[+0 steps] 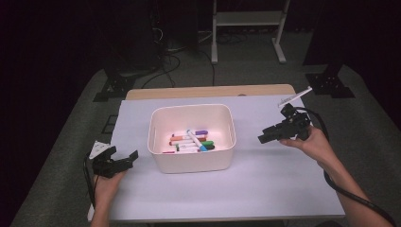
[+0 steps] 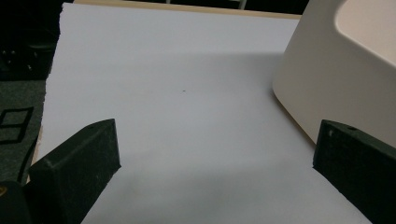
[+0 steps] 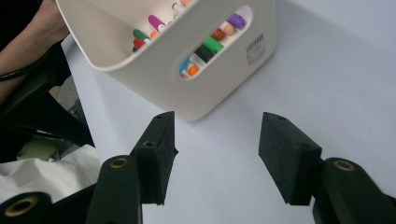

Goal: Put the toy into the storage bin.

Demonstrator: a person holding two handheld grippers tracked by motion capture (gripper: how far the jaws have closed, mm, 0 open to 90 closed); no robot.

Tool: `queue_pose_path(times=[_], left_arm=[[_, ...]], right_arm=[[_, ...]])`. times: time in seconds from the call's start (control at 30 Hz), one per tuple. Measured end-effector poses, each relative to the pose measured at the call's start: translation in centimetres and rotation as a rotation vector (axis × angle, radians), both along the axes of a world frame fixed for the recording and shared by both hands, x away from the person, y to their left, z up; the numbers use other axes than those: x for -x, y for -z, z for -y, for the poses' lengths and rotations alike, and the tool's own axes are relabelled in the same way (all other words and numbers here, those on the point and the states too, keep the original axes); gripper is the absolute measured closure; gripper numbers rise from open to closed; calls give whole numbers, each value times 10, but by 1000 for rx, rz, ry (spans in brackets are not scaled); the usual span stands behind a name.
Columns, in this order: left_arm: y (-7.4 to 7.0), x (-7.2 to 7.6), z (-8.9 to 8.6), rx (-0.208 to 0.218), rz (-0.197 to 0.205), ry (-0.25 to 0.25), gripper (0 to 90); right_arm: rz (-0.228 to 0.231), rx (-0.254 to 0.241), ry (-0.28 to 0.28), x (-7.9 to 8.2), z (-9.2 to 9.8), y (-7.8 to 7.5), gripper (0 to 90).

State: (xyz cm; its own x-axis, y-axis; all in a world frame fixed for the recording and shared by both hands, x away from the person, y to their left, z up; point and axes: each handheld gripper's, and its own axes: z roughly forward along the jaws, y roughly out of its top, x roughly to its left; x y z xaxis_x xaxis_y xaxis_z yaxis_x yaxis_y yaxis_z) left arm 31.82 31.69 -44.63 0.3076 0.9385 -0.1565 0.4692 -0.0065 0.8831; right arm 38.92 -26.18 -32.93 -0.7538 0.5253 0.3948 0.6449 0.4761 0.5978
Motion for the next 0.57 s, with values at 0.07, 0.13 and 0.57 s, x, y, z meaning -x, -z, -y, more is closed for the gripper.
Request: queue_pose_path(times=[0.07,0.13,0.57], left_arm=[[0,0,0,-1,-1,0,0],[0,0,-1,-1,-1,0,0],[0,1,0,-4,-1,-4,0]], right_arm=[[-12,-2,11,4,6,10,441],[-18,-7,21,6,10,16,438],[-62,-56,101,30,40,63,414]])
